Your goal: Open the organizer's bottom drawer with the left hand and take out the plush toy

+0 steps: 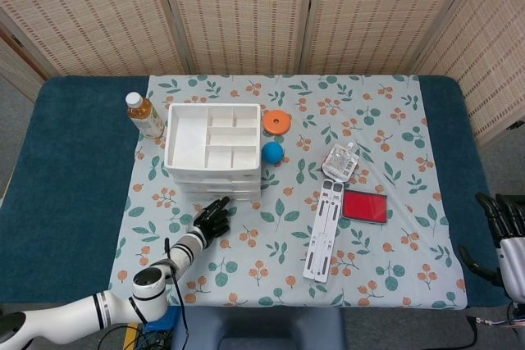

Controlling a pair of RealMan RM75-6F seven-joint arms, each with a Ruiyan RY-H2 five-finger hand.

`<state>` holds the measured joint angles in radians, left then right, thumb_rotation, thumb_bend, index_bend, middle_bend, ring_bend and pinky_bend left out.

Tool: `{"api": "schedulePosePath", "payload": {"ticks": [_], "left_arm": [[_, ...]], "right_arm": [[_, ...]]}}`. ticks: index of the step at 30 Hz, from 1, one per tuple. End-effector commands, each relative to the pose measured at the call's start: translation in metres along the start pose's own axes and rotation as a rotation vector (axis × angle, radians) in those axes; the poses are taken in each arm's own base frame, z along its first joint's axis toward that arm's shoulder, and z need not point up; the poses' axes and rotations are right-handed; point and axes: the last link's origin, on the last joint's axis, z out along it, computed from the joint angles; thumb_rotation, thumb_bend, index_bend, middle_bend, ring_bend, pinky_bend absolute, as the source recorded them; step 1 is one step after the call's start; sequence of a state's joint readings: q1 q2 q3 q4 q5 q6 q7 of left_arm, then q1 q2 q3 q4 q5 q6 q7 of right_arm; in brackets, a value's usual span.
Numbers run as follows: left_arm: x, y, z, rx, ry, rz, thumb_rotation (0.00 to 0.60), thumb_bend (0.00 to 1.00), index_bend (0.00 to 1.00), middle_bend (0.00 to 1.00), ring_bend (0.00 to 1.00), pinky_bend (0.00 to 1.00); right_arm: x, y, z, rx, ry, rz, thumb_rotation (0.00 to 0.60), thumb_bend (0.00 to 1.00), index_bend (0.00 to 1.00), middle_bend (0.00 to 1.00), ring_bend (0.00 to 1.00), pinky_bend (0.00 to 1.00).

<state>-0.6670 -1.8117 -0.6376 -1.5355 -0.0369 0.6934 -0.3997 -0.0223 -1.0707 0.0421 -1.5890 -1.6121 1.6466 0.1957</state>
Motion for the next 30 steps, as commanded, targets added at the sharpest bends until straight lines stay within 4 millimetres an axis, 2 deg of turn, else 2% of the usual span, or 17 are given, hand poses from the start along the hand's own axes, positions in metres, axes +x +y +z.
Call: {"api": "schedulePosePath", "payload": {"ticks": [1, 20, 23, 30], "left_arm": [[0.001, -0.002, -0.003, 0.019, -0.007, -0.003, 0.600, 0.35, 0.31, 0.96, 1.00, 1.00], [0.003, -0.004, -0.021, 0.100, -0.053, 0.002, 0.600, 0.35, 0.23, 0.96, 1.00, 1.00], [0.002, -0.002, -0.027, 0.086, -0.077, 0.069, 0.600, 0.35, 0.21, 0.96, 1.00, 1.00], [0.008, -0.003, -0.049, 0.029, -0.157, 0.419, 0.600, 0.34, 0.17, 0.92, 1.00, 1.00]], "right_arm": [[0.000, 0.000, 0.000, 0.001, 0.000, 0.000, 0.600, 0.34, 0.00, 0.08, 0.00, 0.04], [0.001, -0.001, 0.000, 0.005, 0.005, 0.001, 0.600, 0.34, 0.00, 0.08, 0.00, 0.04], [0.001, -0.001, 0.001, 0.010, 0.006, 0.000, 0.600, 0.34, 0.00, 0.08, 0.00, 0.04], [0.002, -0.001, 0.001, 0.010, 0.007, 0.000, 0.600, 0.34, 0.00, 0.08, 0.00, 0.04]]}}
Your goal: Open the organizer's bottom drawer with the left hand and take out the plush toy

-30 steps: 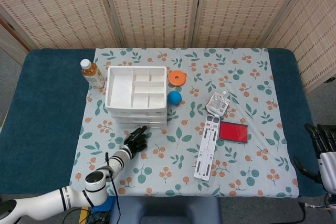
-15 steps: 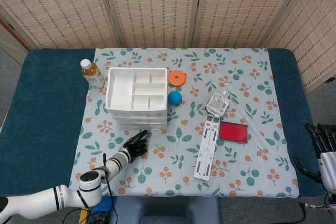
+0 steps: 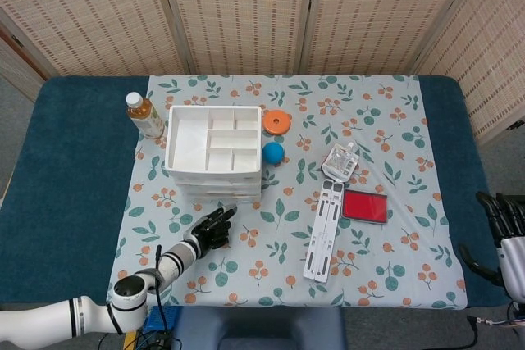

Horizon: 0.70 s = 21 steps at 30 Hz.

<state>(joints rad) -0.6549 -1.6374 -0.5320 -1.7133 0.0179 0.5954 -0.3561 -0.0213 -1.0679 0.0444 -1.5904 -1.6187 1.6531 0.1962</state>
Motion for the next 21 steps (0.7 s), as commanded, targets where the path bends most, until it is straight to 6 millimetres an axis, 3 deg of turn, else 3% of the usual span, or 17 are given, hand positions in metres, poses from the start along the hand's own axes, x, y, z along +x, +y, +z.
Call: {"api": "schedulePosePath", "payload": {"ticks": [1, 9, 21], "left_arm": [[0.006, -0.004, -0.017, -0.021, -0.048, 0.266, 0.600, 0.34, 0.17, 0.92, 1.00, 1.00], [0.024, 0.003, -0.045, -0.204, -0.039, 0.798, 0.600, 0.34, 0.20, 0.88, 1.00, 1.00], [0.066, 0.005, -0.059, -0.507, 0.244, 1.317, 0.600, 0.34, 0.18, 0.87, 1.00, 1.00]], "right_arm": [[0.000, 0.000, 0.000, 0.001, -0.001, 0.000, 0.600, 0.34, 0.00, 0.08, 0.00, 0.04], [0.000, 0.000, 0.001, 0.005, 0.001, 0.000, 0.600, 0.34, 0.00, 0.08, 0.00, 0.04], [-0.001, 0.000, 0.001, 0.003, 0.004, 0.002, 0.600, 0.34, 0.00, 0.08, 0.00, 0.04]]}}
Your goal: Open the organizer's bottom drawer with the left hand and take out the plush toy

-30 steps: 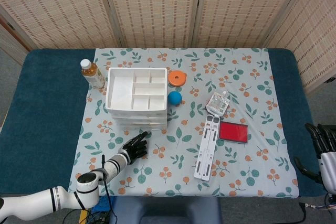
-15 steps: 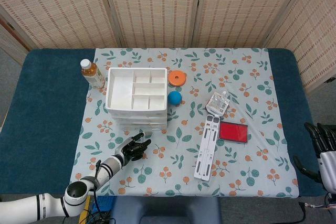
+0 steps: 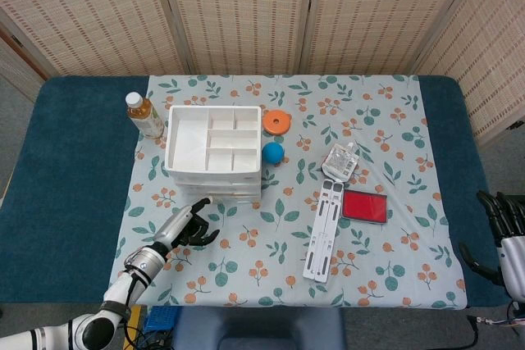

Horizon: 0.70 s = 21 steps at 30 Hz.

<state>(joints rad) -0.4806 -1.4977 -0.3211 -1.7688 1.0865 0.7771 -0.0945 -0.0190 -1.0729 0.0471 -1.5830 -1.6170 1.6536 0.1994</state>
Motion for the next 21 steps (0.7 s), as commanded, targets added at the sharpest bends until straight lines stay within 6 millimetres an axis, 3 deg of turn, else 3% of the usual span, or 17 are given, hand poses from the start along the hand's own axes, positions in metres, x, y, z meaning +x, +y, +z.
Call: {"api": "schedulePosePath", "payload": {"ticks": [1, 21], "left_arm": [[0.005, -0.026, -0.011, -0.007, 0.122, 0.237, 0.600, 0.34, 0.18, 0.87, 1.00, 1.00], [-0.009, -0.050, 0.002, 0.031, 0.177, 0.358, 0.600, 0.34, 0.16, 0.87, 1.00, 1.00]], "right_arm": [[0.000, 0.000, 0.001, 0.002, 0.000, 0.001, 0.600, 0.34, 0.00, 0.08, 0.00, 0.04], [-0.001, -0.001, 0.000, -0.003, 0.000, -0.002, 0.600, 0.34, 0.00, 0.08, 0.00, 0.04]]}}
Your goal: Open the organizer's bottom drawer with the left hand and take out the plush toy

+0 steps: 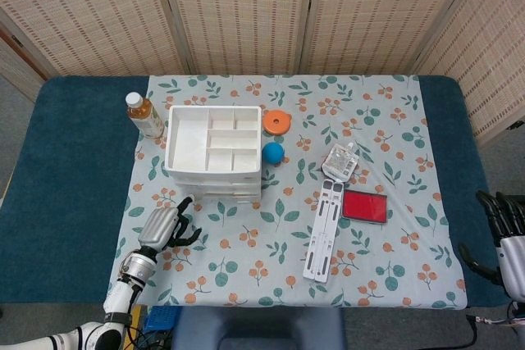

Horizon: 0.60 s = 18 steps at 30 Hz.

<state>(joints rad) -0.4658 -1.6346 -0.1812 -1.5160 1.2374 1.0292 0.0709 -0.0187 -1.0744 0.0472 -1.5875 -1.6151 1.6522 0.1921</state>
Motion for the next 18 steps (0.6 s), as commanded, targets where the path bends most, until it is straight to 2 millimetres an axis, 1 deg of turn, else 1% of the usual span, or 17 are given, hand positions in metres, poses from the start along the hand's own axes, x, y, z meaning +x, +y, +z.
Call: {"api": "schedulePosePath", "payload": {"ticks": [1, 5, 18], "left_arm": [[-0.0021, -0.0005, 0.0017, 0.002, 0.001, 0.010, 0.600, 0.34, 0.16, 0.87, 1.00, 1.00], [-0.0056, -0.0023, 0.0038, 0.013, -0.005, 0.009, 0.600, 0.34, 0.16, 0.87, 1.00, 1.00], [-0.0084, -0.0073, 0.0092, 0.032, 0.020, 0.054, 0.600, 0.34, 0.15, 0.87, 1.00, 1.00]], "right_arm": [[0.0002, 0.0000, 0.0001, 0.000, 0.001, -0.001, 0.600, 0.34, 0.00, 0.08, 0.00, 0.04], [0.0010, 0.0001, -0.0001, -0.001, 0.002, -0.003, 0.600, 0.34, 0.00, 0.08, 0.00, 0.04], [0.0023, 0.0001, -0.0018, -0.004, 0.005, -0.004, 0.600, 0.34, 0.00, 0.08, 0.00, 0.04]]}}
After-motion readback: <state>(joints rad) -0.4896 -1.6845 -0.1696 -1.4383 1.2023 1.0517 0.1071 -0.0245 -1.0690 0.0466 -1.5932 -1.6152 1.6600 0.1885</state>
